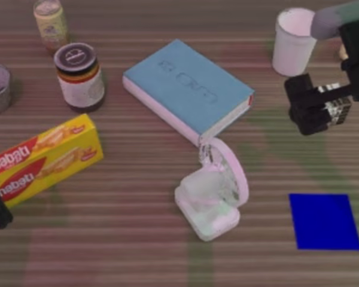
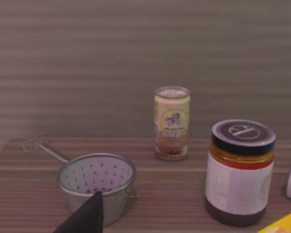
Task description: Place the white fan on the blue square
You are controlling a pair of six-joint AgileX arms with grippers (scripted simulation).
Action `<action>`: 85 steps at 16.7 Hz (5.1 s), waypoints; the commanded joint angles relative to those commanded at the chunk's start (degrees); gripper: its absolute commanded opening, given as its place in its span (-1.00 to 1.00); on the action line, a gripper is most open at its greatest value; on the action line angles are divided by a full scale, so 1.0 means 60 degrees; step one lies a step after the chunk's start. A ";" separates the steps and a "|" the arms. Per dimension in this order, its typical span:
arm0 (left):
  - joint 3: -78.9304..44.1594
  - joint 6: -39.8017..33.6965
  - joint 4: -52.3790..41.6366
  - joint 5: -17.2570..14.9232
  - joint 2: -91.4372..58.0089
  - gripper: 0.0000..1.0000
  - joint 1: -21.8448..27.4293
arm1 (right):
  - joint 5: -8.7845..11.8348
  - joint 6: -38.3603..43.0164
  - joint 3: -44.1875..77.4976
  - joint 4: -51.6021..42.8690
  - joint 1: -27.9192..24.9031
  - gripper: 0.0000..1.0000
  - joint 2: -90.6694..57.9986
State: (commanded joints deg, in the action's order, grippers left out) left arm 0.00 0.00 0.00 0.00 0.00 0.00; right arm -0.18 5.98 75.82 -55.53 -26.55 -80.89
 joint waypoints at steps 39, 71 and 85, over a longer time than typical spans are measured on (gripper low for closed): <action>0.0000 0.0000 0.0000 0.0000 0.0000 1.00 0.0000 | -0.0008 0.0638 0.4781 -0.2693 -0.2201 -0.51 -0.6990; 0.0000 0.0000 0.0000 0.0000 0.0000 1.00 0.0000 | -0.0009 0.3438 0.5733 -0.4691 -0.1701 -1.00 -0.6280; 0.0000 0.0000 0.0000 0.0000 0.0000 1.00 0.0000 | 0.0062 1.5899 0.1330 -0.4090 0.0615 -1.00 -0.2282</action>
State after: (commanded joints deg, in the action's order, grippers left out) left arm 0.00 0.00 0.00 0.00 0.00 0.00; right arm 0.20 101.38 83.80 -80.08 -22.86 -94.58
